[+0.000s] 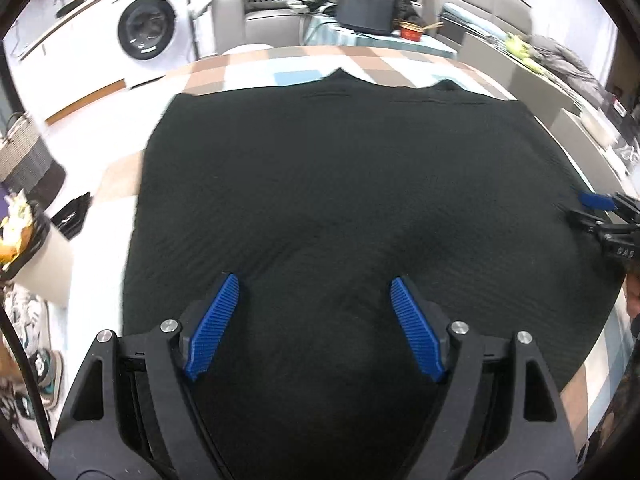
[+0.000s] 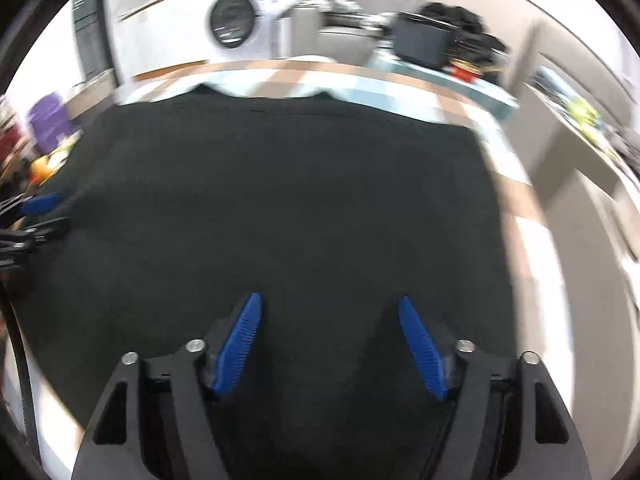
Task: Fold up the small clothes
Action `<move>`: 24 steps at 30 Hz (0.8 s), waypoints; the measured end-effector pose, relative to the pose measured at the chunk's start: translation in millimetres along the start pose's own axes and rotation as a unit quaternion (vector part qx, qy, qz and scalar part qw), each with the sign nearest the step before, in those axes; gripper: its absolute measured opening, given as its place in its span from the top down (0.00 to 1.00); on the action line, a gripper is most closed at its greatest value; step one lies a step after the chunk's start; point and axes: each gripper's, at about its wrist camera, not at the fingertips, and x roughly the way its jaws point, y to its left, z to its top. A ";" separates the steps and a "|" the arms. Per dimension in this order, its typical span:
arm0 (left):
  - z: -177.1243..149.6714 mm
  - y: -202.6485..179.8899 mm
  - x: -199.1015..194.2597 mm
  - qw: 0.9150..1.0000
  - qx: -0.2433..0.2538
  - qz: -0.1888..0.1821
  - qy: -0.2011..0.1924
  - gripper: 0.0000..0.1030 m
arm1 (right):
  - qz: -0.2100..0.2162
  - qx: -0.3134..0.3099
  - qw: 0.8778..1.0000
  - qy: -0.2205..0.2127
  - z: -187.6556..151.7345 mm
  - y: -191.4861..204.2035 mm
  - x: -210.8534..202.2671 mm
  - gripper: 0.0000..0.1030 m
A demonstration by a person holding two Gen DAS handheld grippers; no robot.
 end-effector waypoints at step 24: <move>34.0 9.0 15.4 1.000 -0.010 0.026 -0.004 0.24 | -0.007 0.006 1.000 0.011 65.3 9.3 44.8 0.22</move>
